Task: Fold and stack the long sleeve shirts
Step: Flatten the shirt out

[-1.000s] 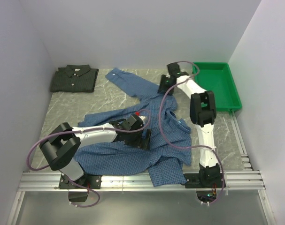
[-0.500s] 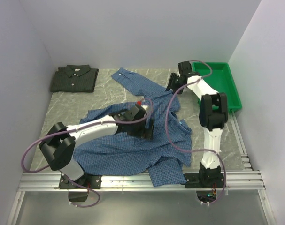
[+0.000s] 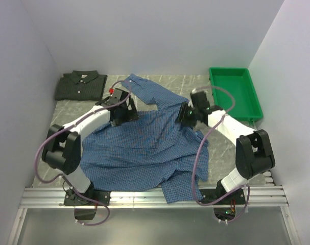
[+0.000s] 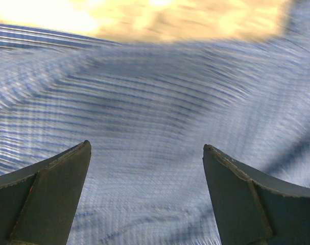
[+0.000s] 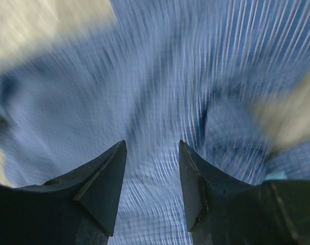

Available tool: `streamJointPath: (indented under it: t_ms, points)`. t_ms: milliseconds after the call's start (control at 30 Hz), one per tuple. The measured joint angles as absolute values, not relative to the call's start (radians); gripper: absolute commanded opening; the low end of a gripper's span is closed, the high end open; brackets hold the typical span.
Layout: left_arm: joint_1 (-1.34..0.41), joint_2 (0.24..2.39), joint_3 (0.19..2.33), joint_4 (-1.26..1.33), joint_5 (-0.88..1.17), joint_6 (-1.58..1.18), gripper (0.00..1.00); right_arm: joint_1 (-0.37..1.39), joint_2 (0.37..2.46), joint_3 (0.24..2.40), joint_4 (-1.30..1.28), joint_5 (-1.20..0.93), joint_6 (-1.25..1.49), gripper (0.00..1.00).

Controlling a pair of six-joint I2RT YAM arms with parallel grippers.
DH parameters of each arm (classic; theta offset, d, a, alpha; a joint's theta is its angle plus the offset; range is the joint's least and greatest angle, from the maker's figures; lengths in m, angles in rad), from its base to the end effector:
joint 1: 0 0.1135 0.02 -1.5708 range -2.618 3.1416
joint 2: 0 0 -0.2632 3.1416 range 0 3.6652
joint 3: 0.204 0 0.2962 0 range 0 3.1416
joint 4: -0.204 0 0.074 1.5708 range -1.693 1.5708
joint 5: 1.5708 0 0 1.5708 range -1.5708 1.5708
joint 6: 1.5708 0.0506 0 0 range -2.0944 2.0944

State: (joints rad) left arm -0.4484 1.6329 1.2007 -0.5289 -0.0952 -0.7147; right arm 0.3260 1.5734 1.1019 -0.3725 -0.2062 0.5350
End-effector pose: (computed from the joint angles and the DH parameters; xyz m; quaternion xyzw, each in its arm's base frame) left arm 0.3590 -0.1674 0.2072 -0.1406 0.9425 -0.1268 0.2755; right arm 0.3647 0.1342 0.2061 0.0606 0.9285 0.2350 0.2812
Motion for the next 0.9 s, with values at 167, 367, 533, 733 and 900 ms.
streamJointPath:
  t_ms: [167,367,533,733,900]
  points:
    - [-0.339,1.79,1.237,-0.537,-0.105,-0.719,0.96,0.36,1.572,0.937,-0.366,-0.216,0.569,0.51]
    - [-0.233,1.983,1.415,-0.577,-0.144,-0.71,0.96,0.267,1.572,0.852,-0.319,-0.123,0.598,0.51]
    - [-0.159,2.09,1.589,-0.595,-0.173,-0.685,0.98,0.152,1.565,0.841,-0.323,-0.026,0.617,0.51]
    - [-0.148,2.005,1.559,-0.539,-0.189,-0.675,0.99,0.129,1.476,0.844,-0.347,0.051,0.631,0.51]
    - [-0.241,1.736,1.359,-0.53,-0.235,-0.701,0.99,0.183,1.383,0.849,-0.355,0.055,0.615,0.51]
